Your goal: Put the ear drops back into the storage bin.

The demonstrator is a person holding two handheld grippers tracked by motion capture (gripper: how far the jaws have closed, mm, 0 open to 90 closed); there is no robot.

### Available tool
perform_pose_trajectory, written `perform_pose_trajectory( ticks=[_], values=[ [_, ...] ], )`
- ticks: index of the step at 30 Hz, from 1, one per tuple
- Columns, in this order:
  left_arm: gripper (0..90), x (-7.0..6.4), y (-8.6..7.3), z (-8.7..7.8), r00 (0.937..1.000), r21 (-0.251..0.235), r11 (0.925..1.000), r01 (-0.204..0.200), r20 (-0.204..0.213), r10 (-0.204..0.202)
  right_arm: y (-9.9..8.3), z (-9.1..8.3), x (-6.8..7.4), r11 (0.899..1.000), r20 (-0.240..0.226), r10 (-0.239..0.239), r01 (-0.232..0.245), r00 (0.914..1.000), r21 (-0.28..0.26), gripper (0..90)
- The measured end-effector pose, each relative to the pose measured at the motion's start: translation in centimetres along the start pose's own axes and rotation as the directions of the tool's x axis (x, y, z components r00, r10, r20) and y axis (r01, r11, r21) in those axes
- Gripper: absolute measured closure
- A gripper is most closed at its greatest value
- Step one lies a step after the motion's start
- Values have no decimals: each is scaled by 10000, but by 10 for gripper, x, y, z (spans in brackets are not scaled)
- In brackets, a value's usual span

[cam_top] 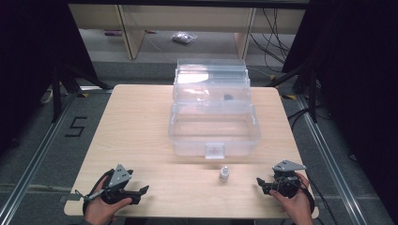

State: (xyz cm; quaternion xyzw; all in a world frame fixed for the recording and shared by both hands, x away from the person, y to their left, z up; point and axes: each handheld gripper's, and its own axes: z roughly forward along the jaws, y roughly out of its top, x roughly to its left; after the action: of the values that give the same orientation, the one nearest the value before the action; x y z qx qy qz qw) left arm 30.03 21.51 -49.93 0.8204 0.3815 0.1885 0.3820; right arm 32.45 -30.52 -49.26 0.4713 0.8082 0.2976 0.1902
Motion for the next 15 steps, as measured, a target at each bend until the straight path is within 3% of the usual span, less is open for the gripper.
perform_pose_trajectory(
  ticks=[2,6,7,11,12,13,15],
  values=[
    [175,1,0,0,9998,117,9999,-124,-135,126,0,0,0,10000,-2,13,-13,10000,-4,233],
    [175,0,0,0,10000,38,10000,-7,52,7,0,1,-1,9998,-2,-175,175,9998,11,232],
    [175,0,0,-1,10000,83,10000,-19,42,19,1,0,2,9999,-106,54,-53,9999,122,233],
    [176,0,0,-1,10000,97,10000,-3,40,2,3,-1,3,10000,-130,6,-4,9999,83,233],
    [175,0,0,-1,10000,107,9999,-6,42,6,3,-1,3,9995,-148,-292,293,9995,89,233],
    [175,0,0,-1,10000,107,9999,-6,42,6,4,-1,5,9998,-193,-157,160,9997,136,234],
    [175,0,0,0,10000,100,9999,-1,33,1,5,-1,5,9990,-208,-418,421,9989,133,235]
  ],
)
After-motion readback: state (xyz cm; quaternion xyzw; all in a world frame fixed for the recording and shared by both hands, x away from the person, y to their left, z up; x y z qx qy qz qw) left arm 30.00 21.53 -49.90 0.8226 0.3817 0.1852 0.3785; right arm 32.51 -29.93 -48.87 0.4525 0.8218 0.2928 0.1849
